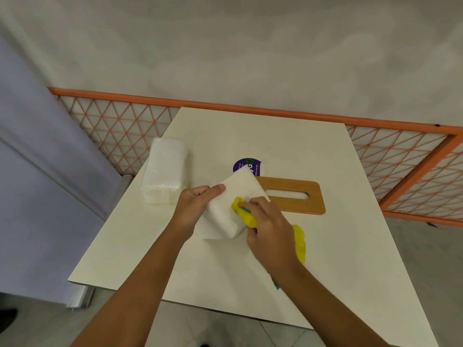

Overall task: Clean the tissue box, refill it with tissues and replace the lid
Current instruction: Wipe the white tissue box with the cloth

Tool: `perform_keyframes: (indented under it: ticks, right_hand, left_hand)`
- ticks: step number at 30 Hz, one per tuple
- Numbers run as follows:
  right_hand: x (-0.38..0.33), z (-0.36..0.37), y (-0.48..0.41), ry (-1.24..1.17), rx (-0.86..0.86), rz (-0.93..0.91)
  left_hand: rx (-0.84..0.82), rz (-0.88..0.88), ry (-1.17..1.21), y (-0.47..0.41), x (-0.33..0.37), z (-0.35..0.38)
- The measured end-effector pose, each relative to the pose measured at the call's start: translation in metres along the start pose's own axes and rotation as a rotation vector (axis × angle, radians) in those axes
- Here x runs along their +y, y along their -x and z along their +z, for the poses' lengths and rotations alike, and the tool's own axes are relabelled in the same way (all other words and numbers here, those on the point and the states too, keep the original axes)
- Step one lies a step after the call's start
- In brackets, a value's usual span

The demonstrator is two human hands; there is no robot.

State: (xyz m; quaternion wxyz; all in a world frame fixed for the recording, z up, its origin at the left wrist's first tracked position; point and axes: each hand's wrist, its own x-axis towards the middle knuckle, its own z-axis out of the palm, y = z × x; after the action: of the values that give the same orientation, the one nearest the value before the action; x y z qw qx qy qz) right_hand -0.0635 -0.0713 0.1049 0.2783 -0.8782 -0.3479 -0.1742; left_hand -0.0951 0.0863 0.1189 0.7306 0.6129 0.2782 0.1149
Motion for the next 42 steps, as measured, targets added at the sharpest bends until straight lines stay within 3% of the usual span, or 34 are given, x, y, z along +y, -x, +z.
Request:
perform_keyframes:
  ticks: [2,4,14,18,23,28,36,40,42]
  right_hand:
    - [0.000,-0.001,0.006,-0.006,-0.011,-0.091]
    - [0.004,-0.002,-0.004,-0.016,-0.029,-0.068]
    - [0.024,-0.012,-0.066,-0.244,-0.122,0.300]
    - [0.040,-0.022,-0.053,-0.398,-0.285,0.531]
    - [0.072,-0.024,-0.022,-0.641,-0.431,0.838]
    - [0.091,-0.009,0.010,-0.664,-0.472,0.993]
    - [0.097,0.015,0.026,-0.675,-0.439,1.062]
    - [0.099,0.021,0.030,-0.680,-0.433,1.069]
    - [0.099,0.024,0.033,-0.666,-0.442,1.067]
  left_hand:
    - [-0.015,-0.010,-0.006,0.001,0.001,0.000]
    - [-0.033,-0.011,-0.021,0.001,0.000,-0.001]
    - [-0.061,0.014,-0.102,0.006,-0.006,0.000]
    - [-0.090,0.034,-0.152,0.010,-0.012,0.002]
    - [-0.369,0.110,-0.608,0.019,-0.033,0.009]
    - [-0.541,0.217,-1.098,0.029,-0.057,0.024]
    - [-0.507,0.394,-1.437,0.034,-0.083,-0.001]
    - [-0.328,0.530,-1.497,0.031,-0.084,-0.006]
    - [-0.342,0.451,-1.479,0.036,-0.086,0.011]
